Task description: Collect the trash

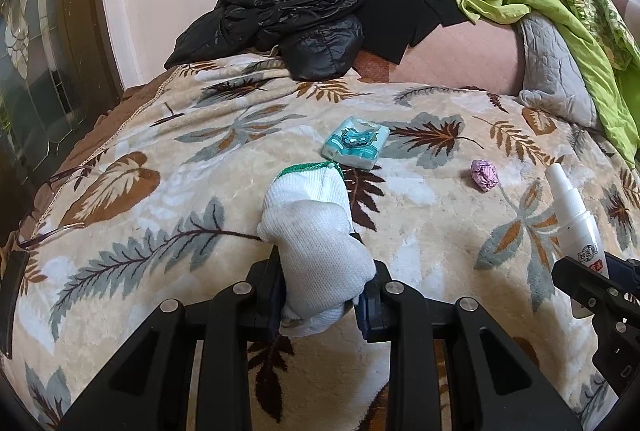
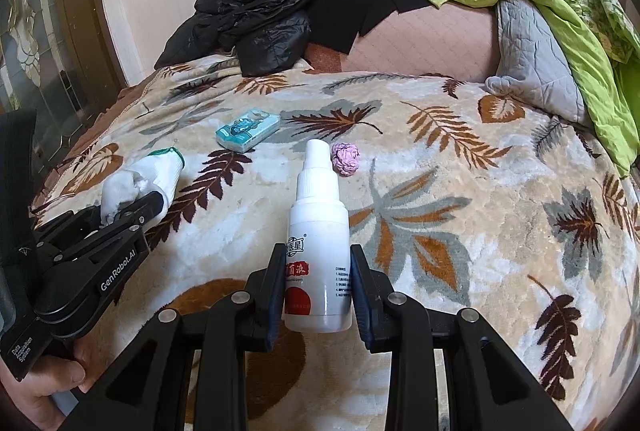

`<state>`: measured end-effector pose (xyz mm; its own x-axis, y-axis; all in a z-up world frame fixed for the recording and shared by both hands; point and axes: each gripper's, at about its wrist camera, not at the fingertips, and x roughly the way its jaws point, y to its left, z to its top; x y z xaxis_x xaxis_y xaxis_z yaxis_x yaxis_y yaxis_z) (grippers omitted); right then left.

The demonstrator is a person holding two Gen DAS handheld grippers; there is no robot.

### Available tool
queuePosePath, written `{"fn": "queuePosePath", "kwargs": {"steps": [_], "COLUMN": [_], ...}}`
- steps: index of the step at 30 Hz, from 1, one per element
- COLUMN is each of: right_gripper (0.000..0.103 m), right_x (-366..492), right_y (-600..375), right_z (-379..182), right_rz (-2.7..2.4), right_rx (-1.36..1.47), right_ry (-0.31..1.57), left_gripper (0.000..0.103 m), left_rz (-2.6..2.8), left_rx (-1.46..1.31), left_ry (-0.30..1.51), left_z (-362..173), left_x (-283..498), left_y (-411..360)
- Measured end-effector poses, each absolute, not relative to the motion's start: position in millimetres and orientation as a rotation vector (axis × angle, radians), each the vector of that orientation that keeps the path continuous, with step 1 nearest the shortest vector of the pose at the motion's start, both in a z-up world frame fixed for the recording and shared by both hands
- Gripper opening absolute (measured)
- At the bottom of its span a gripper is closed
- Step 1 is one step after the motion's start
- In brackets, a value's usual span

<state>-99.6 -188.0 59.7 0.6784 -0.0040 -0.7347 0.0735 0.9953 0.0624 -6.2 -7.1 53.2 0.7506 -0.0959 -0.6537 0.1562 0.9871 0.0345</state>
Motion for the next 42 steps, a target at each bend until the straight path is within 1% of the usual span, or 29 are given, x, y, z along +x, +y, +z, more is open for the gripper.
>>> {"fn": "queuePosePath", "kwargs": {"steps": [23,32,42], "right_gripper": [0.032,0.032,0.032], "right_x": [-116.8,-162.5,-234.3], "right_y": [-185.1,-188.3,-213.3], "right_z": [70.5,82.8,102.0], "right_rz": [-0.072,-0.096,-0.133], "right_rx": [0.109,0.153,0.206], "right_ry": [0.796,0.796,0.785], "left_gripper": [0.027,0.027,0.027], "left_rz": [-0.187,-0.28,-0.432], "left_rx": [0.107,0.082,0.113], "left_ry": [0.686,0.718,0.716], "left_z": [59.5,67.7,83.1], "left_x": [-23.0,-62.6,-134.3], "left_y": [-17.4,-23.9,-45.9]}}
